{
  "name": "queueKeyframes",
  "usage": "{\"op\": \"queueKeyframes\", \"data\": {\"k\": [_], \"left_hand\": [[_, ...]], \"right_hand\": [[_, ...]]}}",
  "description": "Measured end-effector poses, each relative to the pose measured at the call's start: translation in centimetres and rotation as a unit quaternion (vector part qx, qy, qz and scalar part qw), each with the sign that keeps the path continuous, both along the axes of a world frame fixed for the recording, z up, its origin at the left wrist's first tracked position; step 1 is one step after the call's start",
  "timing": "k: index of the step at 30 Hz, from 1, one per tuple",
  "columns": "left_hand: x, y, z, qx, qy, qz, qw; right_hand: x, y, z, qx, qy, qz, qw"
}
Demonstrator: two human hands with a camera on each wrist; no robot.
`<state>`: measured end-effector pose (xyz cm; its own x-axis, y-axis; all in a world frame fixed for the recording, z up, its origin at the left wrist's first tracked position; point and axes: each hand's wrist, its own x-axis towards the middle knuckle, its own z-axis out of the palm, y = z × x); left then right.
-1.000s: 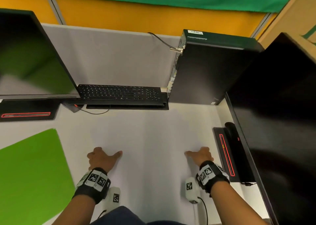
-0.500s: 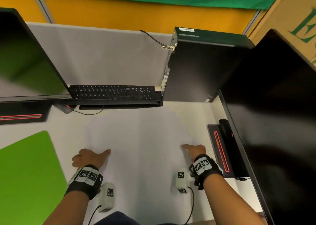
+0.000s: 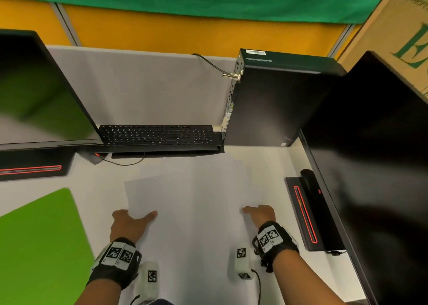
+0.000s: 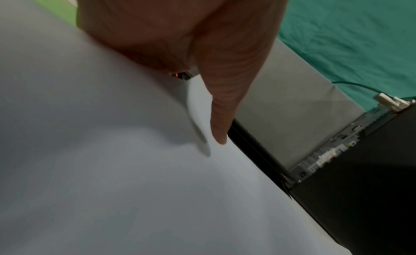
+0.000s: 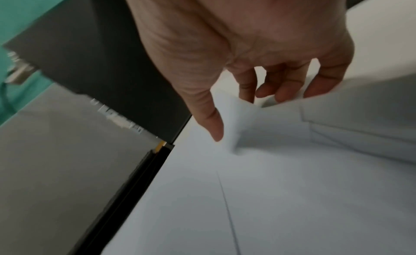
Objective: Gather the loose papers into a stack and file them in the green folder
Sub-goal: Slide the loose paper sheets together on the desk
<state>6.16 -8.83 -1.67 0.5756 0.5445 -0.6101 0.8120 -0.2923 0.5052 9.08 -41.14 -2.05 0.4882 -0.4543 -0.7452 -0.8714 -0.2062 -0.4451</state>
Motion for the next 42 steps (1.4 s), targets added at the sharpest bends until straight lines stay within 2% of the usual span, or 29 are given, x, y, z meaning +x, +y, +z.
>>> {"op": "queueKeyframes", "data": {"k": [2, 4, 7, 10, 14, 17, 20, 25, 27, 32, 37, 42], "left_hand": [[-0.1, 0.8, 0.5, -0.011, -0.009, 0.005, 1.000], [0.3, 1.0, 1.2, -0.038, 0.006, -0.023, 0.999], [1.0, 1.1, 0.8, -0.063, 0.006, -0.063, 0.996], [1.3, 1.3, 0.8, -0.051, -0.018, -0.071, 0.996], [1.3, 0.7, 0.7, -0.103, -0.029, -0.027, 0.994], [1.3, 0.6, -0.5, -0.135, -0.020, -0.048, 0.989], [0.8, 1.4, -0.4, -0.156, -0.007, -0.036, 0.987], [0.5, 0.1, 0.4, -0.130, -0.017, -0.078, 0.988], [0.8, -0.2, 0.1, -0.145, -0.025, -0.068, 0.987], [0.9, 2.0, -0.3, -0.260, -0.008, -0.017, 0.965], [0.7, 0.6, 0.8, -0.293, 0.023, -0.057, 0.954], [-0.3, 1.2, 1.2, -0.333, 0.010, -0.081, 0.939]], "right_hand": [[-0.2, -0.2, -0.8, -0.011, -0.022, -0.003, 1.000], [-0.2, 0.2, -1.4, 0.034, -0.061, -0.027, 0.997], [-0.4, 1.0, -1.1, 0.068, -0.059, -0.006, 0.996], [-0.6, 0.9, -0.9, 0.080, -0.075, -0.032, 0.993], [-0.6, 2.3, -1.0, 0.041, -0.072, -0.005, 0.997], [-0.5, 2.7, -0.7, 0.085, -0.064, -0.012, 0.994], [-0.7, 2.0, 0.1, 0.109, -0.052, -0.012, 0.993], [-1.9, 3.6, -0.7, 0.089, -0.051, 0.025, 0.994], [-2.2, 4.6, -0.7, 0.105, -0.054, 0.042, 0.992], [-2.9, 3.7, -0.7, 0.070, -0.066, 0.006, 0.995], [-2.6, 5.0, 0.2, 0.090, -0.056, 0.011, 0.994], [-2.9, 4.3, 0.0, 0.085, -0.076, 0.010, 0.993]]}}
